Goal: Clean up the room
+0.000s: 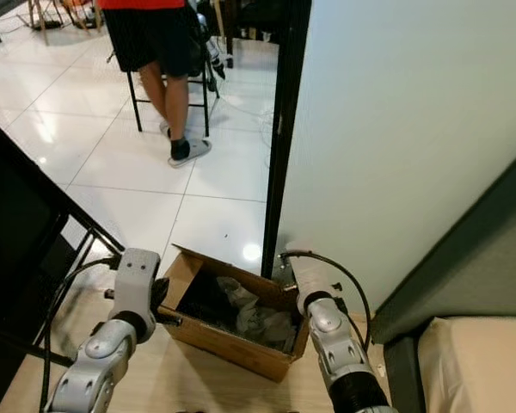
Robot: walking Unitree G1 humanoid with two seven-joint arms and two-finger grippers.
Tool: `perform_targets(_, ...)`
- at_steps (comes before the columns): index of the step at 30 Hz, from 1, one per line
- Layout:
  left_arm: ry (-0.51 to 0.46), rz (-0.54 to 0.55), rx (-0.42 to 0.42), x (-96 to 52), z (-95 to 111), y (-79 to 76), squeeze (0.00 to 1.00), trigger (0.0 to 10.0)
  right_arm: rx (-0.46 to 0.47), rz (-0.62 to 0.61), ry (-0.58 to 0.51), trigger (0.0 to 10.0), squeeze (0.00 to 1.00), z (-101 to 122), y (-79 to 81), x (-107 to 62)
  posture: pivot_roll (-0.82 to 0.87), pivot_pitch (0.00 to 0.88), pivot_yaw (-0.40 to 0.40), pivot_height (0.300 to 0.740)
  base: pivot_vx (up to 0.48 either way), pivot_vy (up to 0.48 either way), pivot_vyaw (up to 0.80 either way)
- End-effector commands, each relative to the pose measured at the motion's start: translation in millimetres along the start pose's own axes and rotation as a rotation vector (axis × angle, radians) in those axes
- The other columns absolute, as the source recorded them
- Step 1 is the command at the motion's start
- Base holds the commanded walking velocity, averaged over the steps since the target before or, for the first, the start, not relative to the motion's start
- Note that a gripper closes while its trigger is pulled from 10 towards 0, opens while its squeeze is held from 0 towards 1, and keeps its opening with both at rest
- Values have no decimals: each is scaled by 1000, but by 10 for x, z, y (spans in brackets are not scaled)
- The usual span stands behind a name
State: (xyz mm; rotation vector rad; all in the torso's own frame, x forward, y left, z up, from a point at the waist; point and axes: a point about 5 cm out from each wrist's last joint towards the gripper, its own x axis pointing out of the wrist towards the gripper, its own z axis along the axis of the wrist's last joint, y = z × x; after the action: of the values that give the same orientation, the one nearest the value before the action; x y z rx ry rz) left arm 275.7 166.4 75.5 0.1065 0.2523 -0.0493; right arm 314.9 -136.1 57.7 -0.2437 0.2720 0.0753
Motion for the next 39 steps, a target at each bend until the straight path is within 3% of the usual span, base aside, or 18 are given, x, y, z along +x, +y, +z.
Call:
perform_targets(1,24,6,25,-6,-75,-24,0,10000,32,-21,30,10000,0,-69,-35,-42,-33,122,-13,740,0,0,0)
perform_targets(9,16,22,43,-8,-66,-8,0,10000,25,-38,33,10000,0,-48,-103,-132,-25,134,-23,740,0,0,0)
perform_targets(26,9,33,43,-97,-103,-64,0,10000,34,-29,35,10000,0,-26,-81,-235,-20,172,-45,740,0,0,0)
perform_targets(36,-24,38,56,-266,-70,-28,0,10000,80,-71,-20,10000,0,49,-129,-401,6,323,-18,740,0,0,0)
perform_targets(39,-26,34,66,-286,-65,-7,0,10000,87,-80,-20,10000,0,41,-134,-428,7,330,-15,740,0,0,0)
